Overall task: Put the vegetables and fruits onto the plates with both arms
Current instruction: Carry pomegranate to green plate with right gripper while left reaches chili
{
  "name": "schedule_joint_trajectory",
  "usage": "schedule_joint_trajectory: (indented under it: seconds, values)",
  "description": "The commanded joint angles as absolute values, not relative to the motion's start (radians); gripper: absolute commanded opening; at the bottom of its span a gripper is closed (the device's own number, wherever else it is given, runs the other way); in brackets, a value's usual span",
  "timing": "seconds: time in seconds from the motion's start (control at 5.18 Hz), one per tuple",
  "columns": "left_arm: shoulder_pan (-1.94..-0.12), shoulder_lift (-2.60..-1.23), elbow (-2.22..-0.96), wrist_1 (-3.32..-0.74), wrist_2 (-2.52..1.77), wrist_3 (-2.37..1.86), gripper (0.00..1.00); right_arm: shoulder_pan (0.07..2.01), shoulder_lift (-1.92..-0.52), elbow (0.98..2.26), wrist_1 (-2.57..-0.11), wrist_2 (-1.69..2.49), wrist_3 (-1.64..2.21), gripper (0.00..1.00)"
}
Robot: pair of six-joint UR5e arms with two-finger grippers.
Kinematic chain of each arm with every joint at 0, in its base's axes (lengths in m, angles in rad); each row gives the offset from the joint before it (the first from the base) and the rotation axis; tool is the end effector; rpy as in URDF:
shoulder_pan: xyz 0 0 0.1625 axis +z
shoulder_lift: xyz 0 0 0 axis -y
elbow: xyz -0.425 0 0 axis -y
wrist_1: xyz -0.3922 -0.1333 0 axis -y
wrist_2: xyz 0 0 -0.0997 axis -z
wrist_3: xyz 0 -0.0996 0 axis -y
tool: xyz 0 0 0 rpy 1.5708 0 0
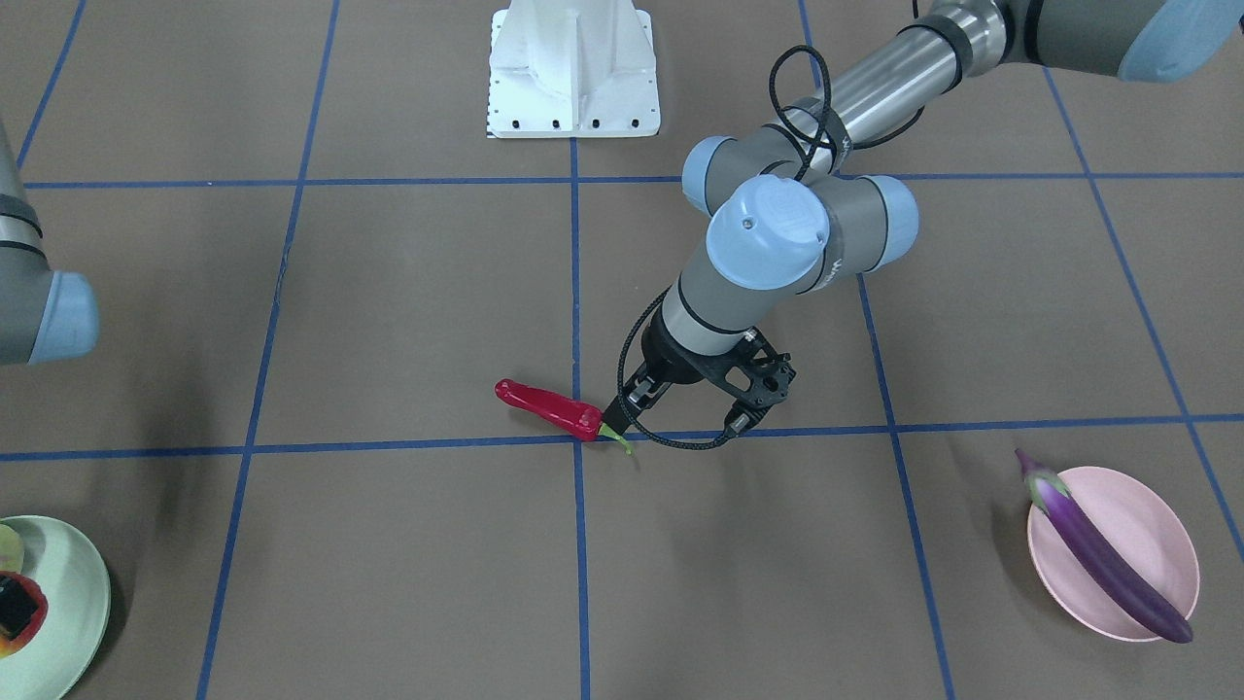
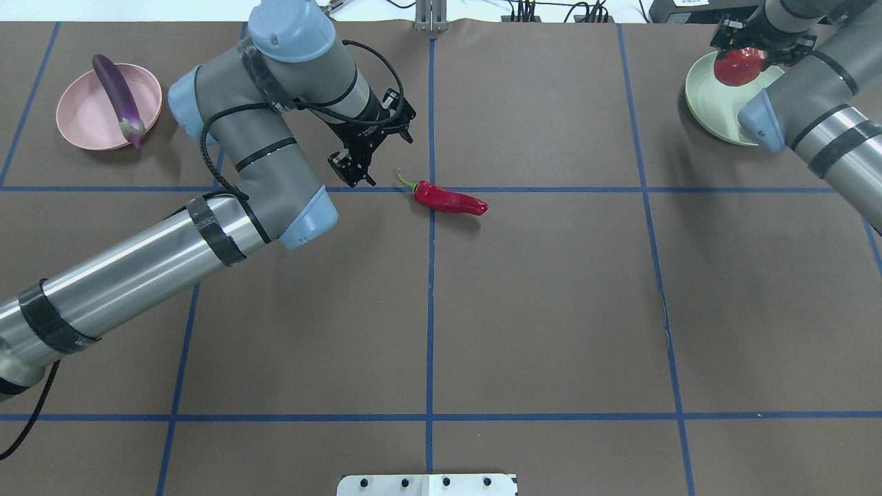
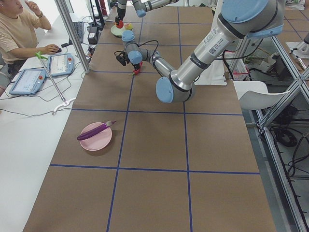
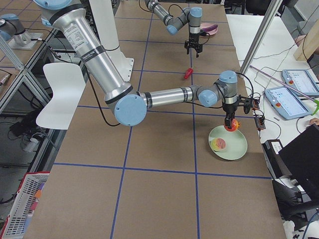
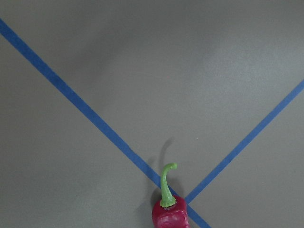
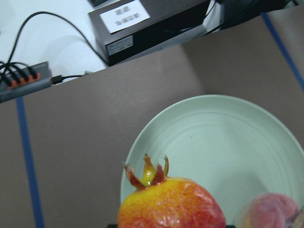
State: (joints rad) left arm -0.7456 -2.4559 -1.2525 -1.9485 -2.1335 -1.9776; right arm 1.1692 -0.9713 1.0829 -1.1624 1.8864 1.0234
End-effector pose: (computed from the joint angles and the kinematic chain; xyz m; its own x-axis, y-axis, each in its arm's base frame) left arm 0.5234 -0.5925 0.1896 0.2941 -0.7271 -0.6204 0.4057 0.6827 -0.6078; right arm -0.2041 -0.7424 0.5023 0.7137 0.4148 0.5645 -0.5191 0.8542 0.0286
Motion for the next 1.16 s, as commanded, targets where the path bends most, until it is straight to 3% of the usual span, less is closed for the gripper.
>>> schedule_joint_trajectory:
  seconds: [0.0,0.39,0.97]
  values:
    - [-0.716,-2.477,-1.217,-1.945,-2.108,-2.006,1.0,1.167,-0.931,0.944,-1.062,1.841,1.022,0.99]
    - [-0.657,-2.531,-1.171,-1.953,-2.079,-2.155,1.0,1.167,-0.942,0.934,-1.058,1.842,1.019,1.0]
    - [-0.6,-2.638,-1.002,-1.986,-1.88,-2.19,1.0,1.169,-0.943,0.978,-1.058,1.845,1.02,1.0]
